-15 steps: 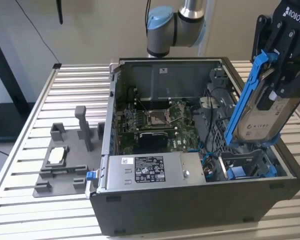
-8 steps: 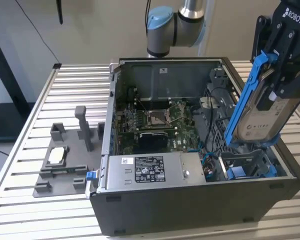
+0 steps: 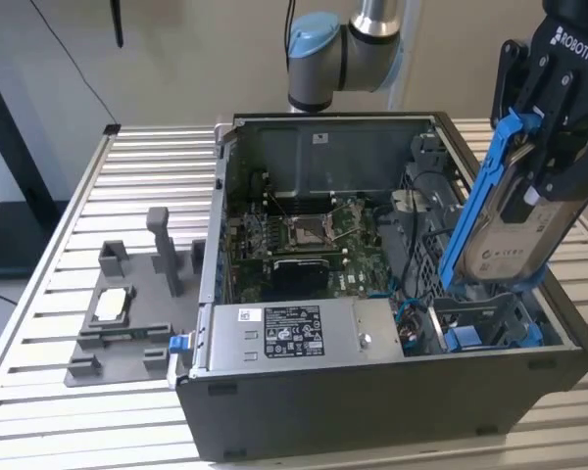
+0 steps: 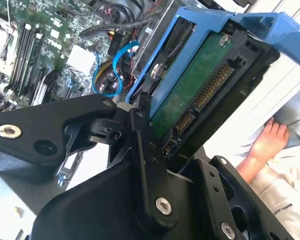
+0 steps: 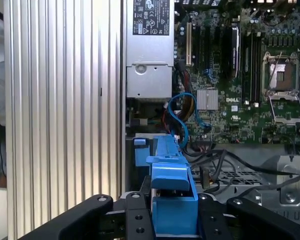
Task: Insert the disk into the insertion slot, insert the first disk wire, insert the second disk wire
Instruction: 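Insert the disk into the insertion slot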
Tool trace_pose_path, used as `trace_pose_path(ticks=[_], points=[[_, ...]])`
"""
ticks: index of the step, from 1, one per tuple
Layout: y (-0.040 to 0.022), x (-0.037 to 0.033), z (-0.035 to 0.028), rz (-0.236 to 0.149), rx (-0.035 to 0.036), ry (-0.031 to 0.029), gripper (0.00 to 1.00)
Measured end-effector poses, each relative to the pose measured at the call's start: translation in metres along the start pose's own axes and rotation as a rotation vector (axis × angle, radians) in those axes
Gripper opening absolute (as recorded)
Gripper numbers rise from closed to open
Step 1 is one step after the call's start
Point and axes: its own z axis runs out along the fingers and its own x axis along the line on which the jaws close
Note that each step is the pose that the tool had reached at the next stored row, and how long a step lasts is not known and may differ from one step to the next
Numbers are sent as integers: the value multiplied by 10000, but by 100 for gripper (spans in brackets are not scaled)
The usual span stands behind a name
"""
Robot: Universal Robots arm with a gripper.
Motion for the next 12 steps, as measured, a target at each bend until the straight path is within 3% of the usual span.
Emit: trace_pose_path(ticks=[12], points=[[-36,37,102,0,-7,2,33]])
